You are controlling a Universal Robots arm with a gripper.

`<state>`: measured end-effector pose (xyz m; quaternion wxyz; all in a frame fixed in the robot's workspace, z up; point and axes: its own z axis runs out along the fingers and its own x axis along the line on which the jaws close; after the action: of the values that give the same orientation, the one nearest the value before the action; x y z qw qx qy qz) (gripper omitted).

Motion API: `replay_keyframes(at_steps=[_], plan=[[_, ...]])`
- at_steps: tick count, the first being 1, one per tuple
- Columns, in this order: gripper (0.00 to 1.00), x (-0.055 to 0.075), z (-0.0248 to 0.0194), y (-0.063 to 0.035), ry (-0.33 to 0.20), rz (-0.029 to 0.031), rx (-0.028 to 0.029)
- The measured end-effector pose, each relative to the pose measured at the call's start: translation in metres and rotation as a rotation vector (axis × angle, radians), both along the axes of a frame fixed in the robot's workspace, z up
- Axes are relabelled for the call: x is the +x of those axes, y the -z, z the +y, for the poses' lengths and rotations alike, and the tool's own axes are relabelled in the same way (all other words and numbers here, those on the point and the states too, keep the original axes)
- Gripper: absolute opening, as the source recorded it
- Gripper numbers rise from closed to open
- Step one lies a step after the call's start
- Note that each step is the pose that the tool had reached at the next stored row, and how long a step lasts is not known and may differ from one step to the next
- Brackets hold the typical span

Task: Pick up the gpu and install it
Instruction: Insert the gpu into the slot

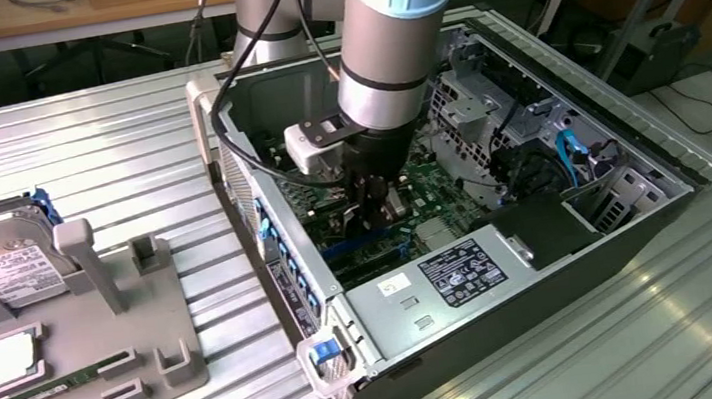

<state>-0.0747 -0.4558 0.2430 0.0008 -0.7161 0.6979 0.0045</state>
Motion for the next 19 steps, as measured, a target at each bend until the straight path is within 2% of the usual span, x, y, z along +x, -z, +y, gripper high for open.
replay_keyframes(at_steps=[7, 10, 12, 16, 19], plan=[[0.28, 0.0, 0.0, 0.0042, 0.0, 0.0002, -0.0007], [0.28, 0.0, -0.0002, 0.0089, 0.0, 0.0013, -0.0019], [0.28, 0.0, 0.0, 0.0125, 0.0, 0.0012, -0.0003], [0.28, 0.0, 0.0, 0.0124, 0.0, 0.0013, -0.0004], [0.28, 0.0, 0.0003, 0.0075, 0.0, 0.0001, 0.0021]])
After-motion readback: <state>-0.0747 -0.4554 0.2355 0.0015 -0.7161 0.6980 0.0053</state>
